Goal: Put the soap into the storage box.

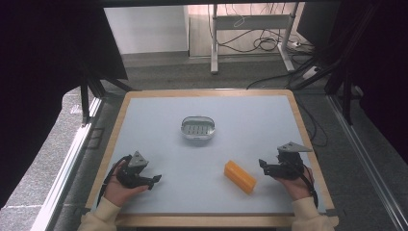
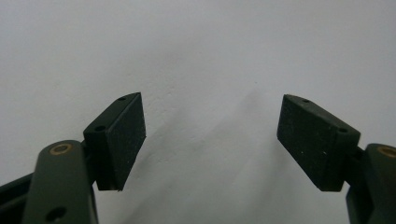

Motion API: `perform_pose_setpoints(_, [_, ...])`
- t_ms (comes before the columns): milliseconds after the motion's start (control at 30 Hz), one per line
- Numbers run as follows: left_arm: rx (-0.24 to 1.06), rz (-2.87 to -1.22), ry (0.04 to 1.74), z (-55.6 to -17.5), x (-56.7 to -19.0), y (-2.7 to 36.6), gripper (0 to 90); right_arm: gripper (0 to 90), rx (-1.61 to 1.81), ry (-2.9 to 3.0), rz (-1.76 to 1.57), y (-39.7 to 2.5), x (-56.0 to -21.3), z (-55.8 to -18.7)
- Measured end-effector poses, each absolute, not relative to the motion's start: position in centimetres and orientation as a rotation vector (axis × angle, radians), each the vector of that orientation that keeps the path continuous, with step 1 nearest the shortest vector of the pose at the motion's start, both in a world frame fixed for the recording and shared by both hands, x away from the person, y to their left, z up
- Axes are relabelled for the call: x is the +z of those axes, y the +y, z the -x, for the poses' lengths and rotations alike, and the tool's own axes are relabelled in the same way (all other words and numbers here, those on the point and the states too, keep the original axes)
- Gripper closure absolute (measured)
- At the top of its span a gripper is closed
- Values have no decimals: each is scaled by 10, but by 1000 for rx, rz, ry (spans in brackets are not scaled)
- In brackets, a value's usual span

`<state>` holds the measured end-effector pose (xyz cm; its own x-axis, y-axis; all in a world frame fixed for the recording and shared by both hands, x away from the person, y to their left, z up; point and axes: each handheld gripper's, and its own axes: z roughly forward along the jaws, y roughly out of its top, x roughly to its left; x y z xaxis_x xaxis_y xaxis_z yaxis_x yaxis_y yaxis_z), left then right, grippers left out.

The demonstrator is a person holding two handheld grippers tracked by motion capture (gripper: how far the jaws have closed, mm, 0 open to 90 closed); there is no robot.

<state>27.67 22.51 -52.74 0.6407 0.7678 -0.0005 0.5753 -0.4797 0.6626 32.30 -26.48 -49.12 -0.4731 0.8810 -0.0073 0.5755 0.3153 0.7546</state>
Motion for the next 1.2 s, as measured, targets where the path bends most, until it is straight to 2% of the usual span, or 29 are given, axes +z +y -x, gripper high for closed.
perform_pose_setpoints(1200, [404, -2220, 1041, -276, -525, 227, 236, 162, 979, 2230, -1251, -262, -471, -321])
